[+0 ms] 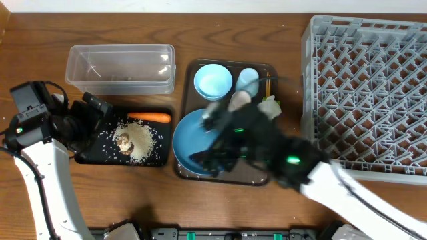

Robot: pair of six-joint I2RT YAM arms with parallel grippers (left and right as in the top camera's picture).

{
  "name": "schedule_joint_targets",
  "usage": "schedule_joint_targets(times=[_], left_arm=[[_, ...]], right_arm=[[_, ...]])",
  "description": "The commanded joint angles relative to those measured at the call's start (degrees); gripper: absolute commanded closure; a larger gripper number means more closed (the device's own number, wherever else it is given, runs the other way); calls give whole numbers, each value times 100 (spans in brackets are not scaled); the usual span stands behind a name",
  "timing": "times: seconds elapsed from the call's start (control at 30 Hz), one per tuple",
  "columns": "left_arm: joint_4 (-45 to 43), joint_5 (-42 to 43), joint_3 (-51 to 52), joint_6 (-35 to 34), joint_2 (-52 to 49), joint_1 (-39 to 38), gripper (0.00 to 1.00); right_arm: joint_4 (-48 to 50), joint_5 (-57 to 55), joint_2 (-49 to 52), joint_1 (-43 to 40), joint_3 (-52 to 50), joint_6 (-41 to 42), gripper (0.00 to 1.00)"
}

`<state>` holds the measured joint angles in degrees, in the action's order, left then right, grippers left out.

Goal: Sort waste into correct bins and load items into the dishwasher rack
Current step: 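Move the right gripper left and lower it onto the blue plate's rim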

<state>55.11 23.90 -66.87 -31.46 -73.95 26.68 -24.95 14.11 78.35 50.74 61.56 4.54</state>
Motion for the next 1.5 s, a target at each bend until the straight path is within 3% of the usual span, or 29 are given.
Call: schedule_joint_targets(times=[0.0, 0.17, 0.47, 0.87, 1.1, 1.17, 1.37, 1.47], left_arm=[[7, 50, -55, 76, -2, 31, 2], [7, 48, -55, 76, -2, 31, 2], [7, 48, -55, 76, -2, 31, 2], [7, 50, -55, 76, -2, 31, 2], [7, 50, -55, 79, -2, 31, 2], [7, 50, -55, 79, -2, 31, 2], [7, 50, -55, 76, -2, 31, 2], [7, 50, -55, 76, -2, 31, 2]], right_arm=[[214, -575, 459, 197, 122, -144, 1], [479, -356, 1075, 227, 125, -229, 1], [76, -42, 2074, 332, 286, -621, 1], [-1897, -601, 3670, 623, 2649, -1025, 1], [-2295, -599, 4022, 671, 2874, -1019, 3], [-2332, -595, 4131, 717, 2874, -1016, 5], [-2424, -647, 4323, 901, 2874, -1016, 24], [-2415, -739, 4330, 935, 2874, -977, 27]])
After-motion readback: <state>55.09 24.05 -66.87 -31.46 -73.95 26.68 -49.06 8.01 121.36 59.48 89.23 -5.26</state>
